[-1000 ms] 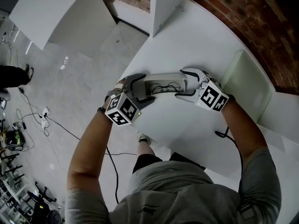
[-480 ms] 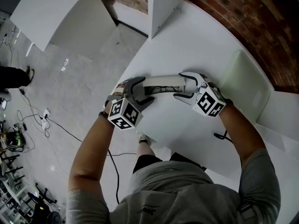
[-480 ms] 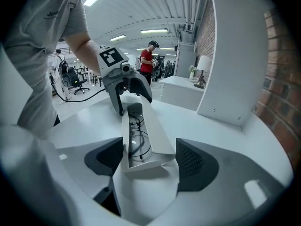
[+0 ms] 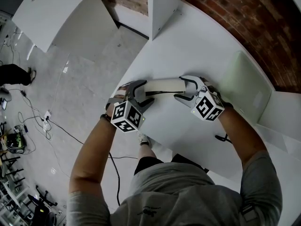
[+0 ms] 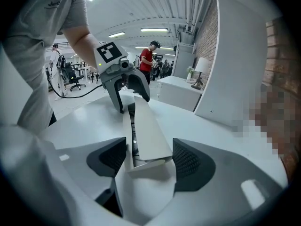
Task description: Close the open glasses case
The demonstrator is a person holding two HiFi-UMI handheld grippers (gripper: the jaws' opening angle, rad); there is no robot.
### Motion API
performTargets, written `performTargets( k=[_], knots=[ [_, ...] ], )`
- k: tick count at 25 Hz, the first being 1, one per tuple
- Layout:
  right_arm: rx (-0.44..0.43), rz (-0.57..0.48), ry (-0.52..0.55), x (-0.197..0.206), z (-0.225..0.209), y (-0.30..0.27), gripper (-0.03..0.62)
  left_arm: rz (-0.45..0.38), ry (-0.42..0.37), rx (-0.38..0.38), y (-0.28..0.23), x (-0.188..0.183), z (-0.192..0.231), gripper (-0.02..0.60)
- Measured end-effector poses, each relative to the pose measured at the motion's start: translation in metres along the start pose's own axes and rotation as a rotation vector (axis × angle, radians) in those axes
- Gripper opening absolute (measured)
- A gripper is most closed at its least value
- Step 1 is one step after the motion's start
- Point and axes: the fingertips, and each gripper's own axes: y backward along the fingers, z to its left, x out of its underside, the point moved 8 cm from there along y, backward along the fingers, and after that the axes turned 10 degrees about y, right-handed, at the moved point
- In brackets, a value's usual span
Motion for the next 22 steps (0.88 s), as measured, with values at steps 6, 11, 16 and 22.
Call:
performTargets(
  k=[6,11,16,22],
  knots=[
    [-0.037,0.073,0.110,-0.003,0.015,0.000,0.291,0.082,-0.077,0.040,0.004,0.001,-0.011,0.288],
    [-0.033,0.095,0.121,-0.003,0.018,-0.004,0.301,0.092,-0.061,0.038,0.002,0.001,-0.010,0.286],
    [-0.030,0.099,0.106,-0.005,0.017,-0.005,0.301,0.084,-0.041,0.028,0.003,0.000,-0.010,0.281],
    [-0.044,0.089,0.107,-0.009,0.024,-0.001,0.368,0.077,-0.015,0.066,0.007,-0.003,-0.013,0.289]
  ],
)
